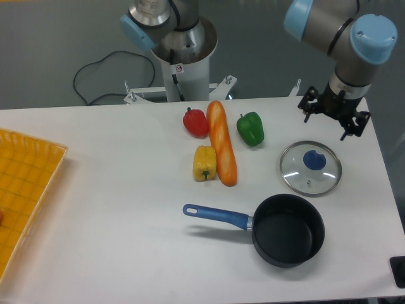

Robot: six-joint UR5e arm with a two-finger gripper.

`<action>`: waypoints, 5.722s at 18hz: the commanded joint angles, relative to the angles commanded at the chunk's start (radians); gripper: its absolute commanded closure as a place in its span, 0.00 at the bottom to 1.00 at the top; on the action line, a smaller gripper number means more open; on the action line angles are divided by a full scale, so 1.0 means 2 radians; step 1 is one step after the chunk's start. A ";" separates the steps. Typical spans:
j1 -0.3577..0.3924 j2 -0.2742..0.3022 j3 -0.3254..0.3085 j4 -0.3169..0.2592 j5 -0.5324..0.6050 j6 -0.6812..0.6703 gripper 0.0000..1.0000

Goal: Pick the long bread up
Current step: 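Move the open gripper toward the long golden-brown bread loaf, then lower the gripper down over the bread loaf's end, then close the gripper fingers around the bread loaf, then lift the gripped bread loaf up off the table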

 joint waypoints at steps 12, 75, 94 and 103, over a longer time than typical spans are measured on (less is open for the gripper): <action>0.002 0.062 -0.042 -0.041 -0.005 -0.046 0.00; -0.117 0.021 -0.295 0.290 -0.002 -0.233 0.41; -0.117 0.047 -0.295 0.280 0.000 -0.214 0.80; -0.112 0.087 -0.192 0.070 -0.001 -0.214 0.80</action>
